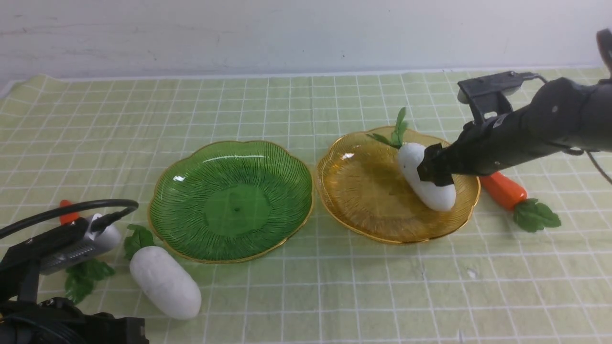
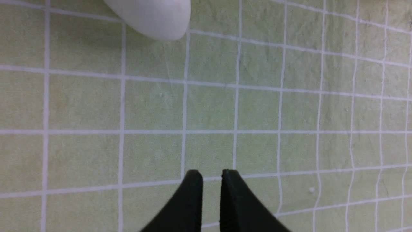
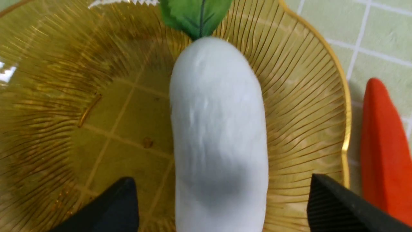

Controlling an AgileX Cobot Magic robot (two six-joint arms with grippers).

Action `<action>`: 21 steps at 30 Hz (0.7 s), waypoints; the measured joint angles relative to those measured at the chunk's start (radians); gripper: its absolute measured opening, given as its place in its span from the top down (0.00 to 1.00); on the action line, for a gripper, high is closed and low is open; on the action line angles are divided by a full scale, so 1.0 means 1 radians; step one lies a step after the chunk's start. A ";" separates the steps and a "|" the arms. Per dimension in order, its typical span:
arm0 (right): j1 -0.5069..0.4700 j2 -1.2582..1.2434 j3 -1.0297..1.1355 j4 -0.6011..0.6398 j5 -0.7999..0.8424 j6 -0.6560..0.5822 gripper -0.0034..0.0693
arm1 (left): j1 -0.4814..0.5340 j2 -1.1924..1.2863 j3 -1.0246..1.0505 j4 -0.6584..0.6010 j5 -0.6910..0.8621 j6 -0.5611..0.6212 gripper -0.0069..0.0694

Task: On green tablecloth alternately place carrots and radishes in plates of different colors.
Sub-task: 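Place the white radish on the plate, then pick up the vegetable and place it in the green plate with the right gripper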

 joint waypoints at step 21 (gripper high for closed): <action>-0.237 0.103 -0.018 -0.146 0.158 0.159 0.18 | 0.000 0.000 0.000 0.000 0.001 0.000 0.82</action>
